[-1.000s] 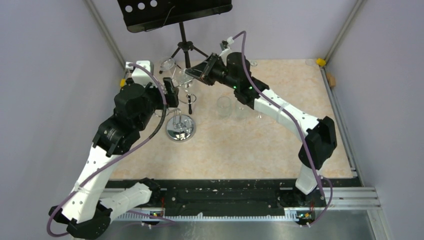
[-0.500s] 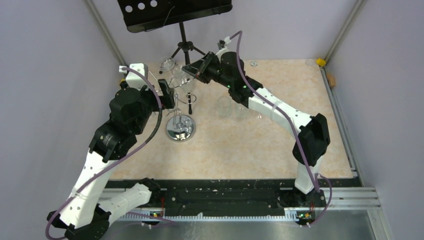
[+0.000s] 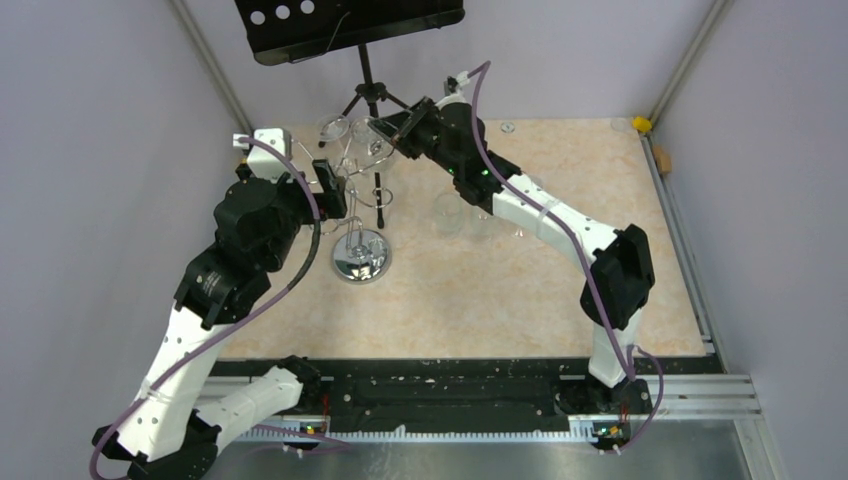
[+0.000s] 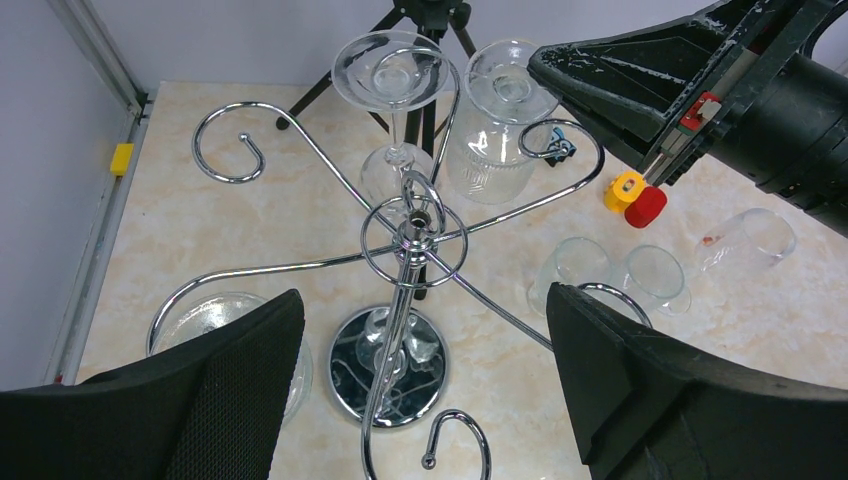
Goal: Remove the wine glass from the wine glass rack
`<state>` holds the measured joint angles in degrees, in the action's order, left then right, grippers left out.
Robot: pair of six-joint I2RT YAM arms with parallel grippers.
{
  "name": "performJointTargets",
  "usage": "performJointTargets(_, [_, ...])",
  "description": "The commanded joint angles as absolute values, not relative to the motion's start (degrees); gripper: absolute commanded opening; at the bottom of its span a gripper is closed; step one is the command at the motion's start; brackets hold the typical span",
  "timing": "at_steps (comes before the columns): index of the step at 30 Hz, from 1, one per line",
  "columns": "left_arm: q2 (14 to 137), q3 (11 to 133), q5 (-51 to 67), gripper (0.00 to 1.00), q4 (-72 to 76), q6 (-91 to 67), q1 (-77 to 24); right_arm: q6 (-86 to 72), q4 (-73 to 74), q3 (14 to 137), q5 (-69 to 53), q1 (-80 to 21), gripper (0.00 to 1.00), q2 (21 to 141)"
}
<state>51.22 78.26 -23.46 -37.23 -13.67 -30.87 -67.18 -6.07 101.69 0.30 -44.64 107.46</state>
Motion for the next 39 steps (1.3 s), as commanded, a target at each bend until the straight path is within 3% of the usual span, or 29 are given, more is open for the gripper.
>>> performJointTargets(1, [50.6,78.0,-23.4,0.94,-35.2,-14.2,-30.8,-66.7,-13.6,102.3,6.5,-45.5,0.00,105.1])
performJointTargets(15, [49.3,80.7,-13.7,0.94,-35.8,-16.8,-30.7,-60.6,-15.1,98.5,9.7,-41.2,0.00,97.5])
performJointTargets(24, [52.0,80.4,2.9,0.91,-30.5,-17.1,-30.7,-61.1,-14.4,87.9,8.3,-39.3,0.00,84.7])
performJointTargets(31, [54.9,73.8,20.7,0.91,-14.3,-21.9,-30.8,-63.6,-13.4,78.3,7.1,-37.8,0.00,70.5])
performJointTargets(39, [60.0,68.8,21.2,0.85,12.9,-48.9,-31.6,-63.2,-16.0,72.8,6.2,-37.5,0.00,58.8])
